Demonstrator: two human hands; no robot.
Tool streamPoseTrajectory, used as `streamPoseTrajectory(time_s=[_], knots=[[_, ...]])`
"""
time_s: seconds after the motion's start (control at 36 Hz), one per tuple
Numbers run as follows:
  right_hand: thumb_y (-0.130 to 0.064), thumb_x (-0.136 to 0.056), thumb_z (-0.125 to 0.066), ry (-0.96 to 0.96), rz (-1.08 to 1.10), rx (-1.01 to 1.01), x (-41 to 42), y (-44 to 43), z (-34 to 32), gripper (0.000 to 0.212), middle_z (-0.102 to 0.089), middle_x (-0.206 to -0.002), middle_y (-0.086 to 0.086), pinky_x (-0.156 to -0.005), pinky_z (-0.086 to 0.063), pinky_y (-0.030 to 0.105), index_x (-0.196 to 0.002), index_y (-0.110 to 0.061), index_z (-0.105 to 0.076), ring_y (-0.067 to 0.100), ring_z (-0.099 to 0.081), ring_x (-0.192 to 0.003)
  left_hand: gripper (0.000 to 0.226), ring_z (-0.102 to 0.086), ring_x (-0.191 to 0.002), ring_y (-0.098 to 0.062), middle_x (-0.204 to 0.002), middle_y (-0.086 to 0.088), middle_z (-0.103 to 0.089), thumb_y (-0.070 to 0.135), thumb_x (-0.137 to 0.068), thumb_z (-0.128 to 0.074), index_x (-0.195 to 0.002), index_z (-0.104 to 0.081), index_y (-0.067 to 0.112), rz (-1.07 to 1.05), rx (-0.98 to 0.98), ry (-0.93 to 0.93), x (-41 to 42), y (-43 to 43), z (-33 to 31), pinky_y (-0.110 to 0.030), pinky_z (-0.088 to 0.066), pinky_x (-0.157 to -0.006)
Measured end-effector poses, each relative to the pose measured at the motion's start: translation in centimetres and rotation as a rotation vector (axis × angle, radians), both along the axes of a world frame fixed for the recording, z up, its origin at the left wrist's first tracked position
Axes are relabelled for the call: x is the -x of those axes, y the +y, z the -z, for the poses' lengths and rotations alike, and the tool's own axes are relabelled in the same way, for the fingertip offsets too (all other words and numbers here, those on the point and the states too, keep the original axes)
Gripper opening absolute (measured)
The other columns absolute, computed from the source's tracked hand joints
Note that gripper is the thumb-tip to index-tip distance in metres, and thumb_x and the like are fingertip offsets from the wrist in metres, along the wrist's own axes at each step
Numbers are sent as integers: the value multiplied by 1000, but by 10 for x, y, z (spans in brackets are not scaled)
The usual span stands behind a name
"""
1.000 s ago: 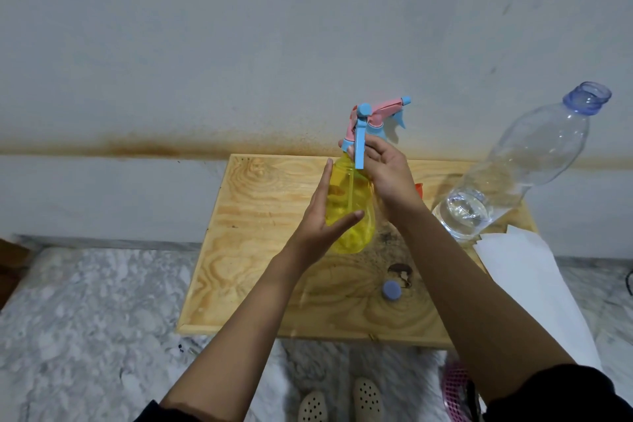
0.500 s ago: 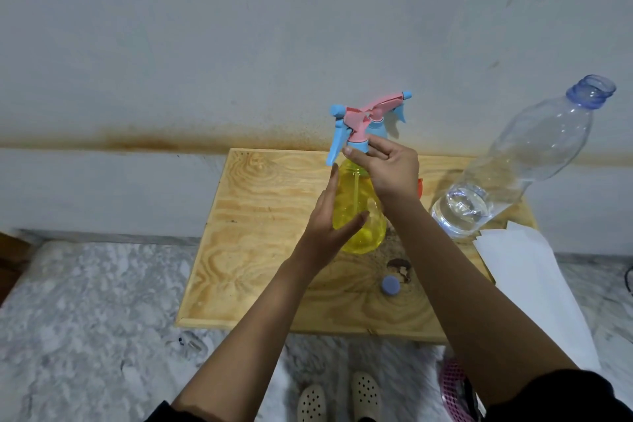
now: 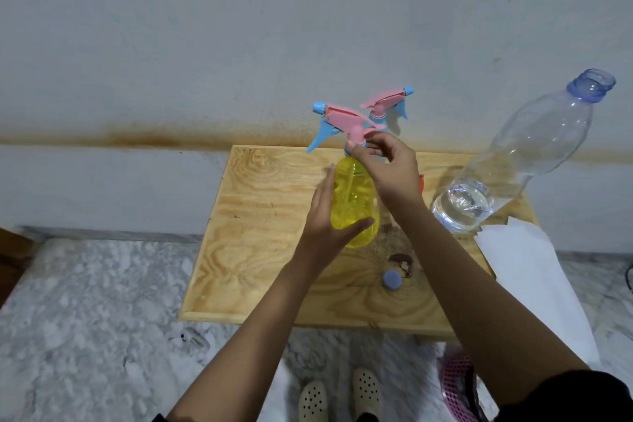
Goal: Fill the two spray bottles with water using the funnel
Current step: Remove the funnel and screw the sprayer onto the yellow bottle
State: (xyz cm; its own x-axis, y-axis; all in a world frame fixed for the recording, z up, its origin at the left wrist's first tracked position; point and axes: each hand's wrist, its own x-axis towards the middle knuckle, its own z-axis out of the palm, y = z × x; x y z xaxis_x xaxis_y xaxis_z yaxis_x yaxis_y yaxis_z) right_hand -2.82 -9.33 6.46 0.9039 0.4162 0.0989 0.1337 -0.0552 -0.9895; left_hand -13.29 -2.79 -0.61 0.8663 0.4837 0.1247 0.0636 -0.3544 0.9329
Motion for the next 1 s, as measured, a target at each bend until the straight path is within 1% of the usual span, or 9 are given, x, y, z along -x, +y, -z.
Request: streamPoseTrajectory(time_s=[0.08, 0.17, 0.31, 0.47, 0.58, 0.69, 0.78, 0.89, 1.0], knots=[[-27, -91, -59, 8, -187, -19, 1, -8, -6, 18, -65, -90, -10, -78, -46, 13, -103, -15, -64, -1, -60, -88, 95, -31, -138, -4, -150, 18, -30, 46, -69, -79, -141, -17, 53, 120, 201, 39, 9, 5, -6, -43, -36, -110], [-36, -92, -51, 53, -287, -34, 1, -12, -12, 28, -66, -97, -12, -82, -49, 17, -113, -20, -59, -4, -62, -92, 88, -39, -126, 11, -135, 34, -38, 29, -75, -78, -137, -21, 54, 197, 275, 81, 15, 4, -13, -28, -41, -105], [-39, -86, -53, 78, -356, -103, 6, -10, -15, 33, -68, -104, -7, -85, -54, 28, -116, -24, -56, 10, -65, -101, 88, -41, -128, 5, -142, 20, -40, 14, -80, -74, -148, -21, 31, 272, 356, 70, 27, 2, -18, -19, -42, -100], [-26, -90, -58, 163, -379, -119, 15, -10, -18, 30, -64, -119, 7, -70, -60, 29, -119, -18, -58, 17, -62, -112, 78, -39, -117, 23, -123, 48, -36, 17, -80, -73, -128, -25, 56, 283, 283, 125, 44, -1, -28, -4, -36, -92], [-26, -95, -51, 153, -443, -75, 25, -10, -23, 23, -69, -107, 0, -68, -59, 25, -116, -20, -59, 8, -65, -106, 77, -34, -114, 30, -124, 50, -30, 24, -81, -72, -128, -21, 58, 237, 260, 145, 55, -7, -30, 2, -33, -88], [-26, -96, -50, 166, -435, -71, 32, -11, -24, 20, -68, -104, -1, -70, -60, 29, -112, -21, -59, 9, -65, -104, 77, -29, -119, 28, -137, 35, -29, 25, -85, -69, -138, -19, 50, 229, 217, 159, 64, -12, -32, -3, -31, -97], [-26, -95, -53, 139, -410, -49, 35, -13, -19, 15, -68, -101, -2, -71, -60, 31, -107, -23, -60, 10, -65, -102, 63, -40, -129, 1, -141, 12, -41, 20, -88, -65, -142, -34, 31, 168, 192, 188, 68, -13, -34, -27, -38, -107], [-28, -93, -55, 102, -373, -17, 38, -17, -13, 18, -66, -111, 12, -67, -59, 26, -111, -28, -59, 14, -63, -97, 33, -55, -115, -14, -124, -3, -56, 27, -93, -57, -124, -58, 15, 14, 24, 311, 72, -6, -36, -24, -42, -95], [-27, -94, -54, 66, -356, 72, 41, -21, -1, 26, -64, -97, 8, -54, -50, 11, -118, -18, -59, 16, -58, -87, 32, -58, -100, -26, -109, -13, -62, 31, -93, -53, -107, -65, 5, -94, -203, 589, 75, 8, -23, -30, -44, -82]])
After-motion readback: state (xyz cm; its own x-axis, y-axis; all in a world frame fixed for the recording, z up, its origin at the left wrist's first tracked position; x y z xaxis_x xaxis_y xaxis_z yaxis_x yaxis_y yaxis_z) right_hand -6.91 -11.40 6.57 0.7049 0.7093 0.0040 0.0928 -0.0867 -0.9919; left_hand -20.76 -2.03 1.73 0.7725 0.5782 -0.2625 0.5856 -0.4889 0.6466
